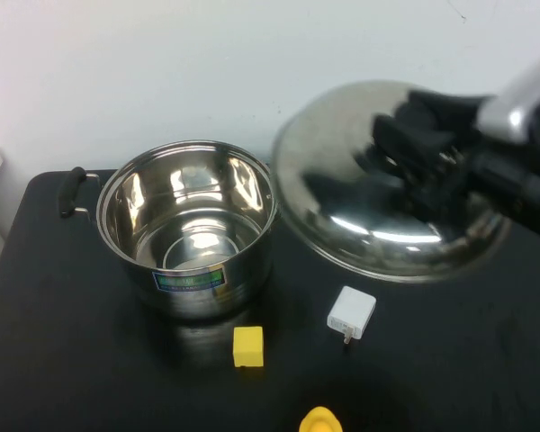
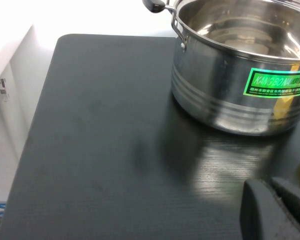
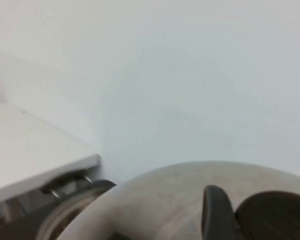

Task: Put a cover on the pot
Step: Place the pot lid on the pot

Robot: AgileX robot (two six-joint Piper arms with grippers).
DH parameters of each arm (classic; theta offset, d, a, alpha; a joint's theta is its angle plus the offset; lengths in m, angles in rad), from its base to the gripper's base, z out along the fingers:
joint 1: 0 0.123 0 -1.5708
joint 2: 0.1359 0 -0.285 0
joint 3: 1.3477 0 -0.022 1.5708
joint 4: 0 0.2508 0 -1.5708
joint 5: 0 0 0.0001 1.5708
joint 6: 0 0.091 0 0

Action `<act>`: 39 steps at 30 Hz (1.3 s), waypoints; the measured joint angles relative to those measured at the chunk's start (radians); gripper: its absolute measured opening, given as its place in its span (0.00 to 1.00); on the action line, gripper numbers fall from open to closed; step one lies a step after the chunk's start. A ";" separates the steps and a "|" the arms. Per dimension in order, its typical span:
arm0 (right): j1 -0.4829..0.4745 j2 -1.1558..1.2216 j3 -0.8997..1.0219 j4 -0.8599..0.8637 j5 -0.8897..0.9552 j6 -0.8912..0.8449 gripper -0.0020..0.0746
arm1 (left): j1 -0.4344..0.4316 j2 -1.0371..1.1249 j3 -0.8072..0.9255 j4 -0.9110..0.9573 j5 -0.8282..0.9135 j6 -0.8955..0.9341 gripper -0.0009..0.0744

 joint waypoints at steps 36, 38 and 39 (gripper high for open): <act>0.363 0.805 -0.970 0.747 0.507 -0.622 0.47 | 0.000 0.000 0.000 -0.002 0.000 0.002 0.01; 0.363 0.819 -0.971 0.747 0.489 -0.616 0.47 | 0.000 0.000 0.000 -0.002 0.000 0.002 0.01; 0.363 0.823 -0.974 0.747 0.482 -0.612 0.47 | 0.000 0.000 0.000 -0.002 0.000 0.002 0.01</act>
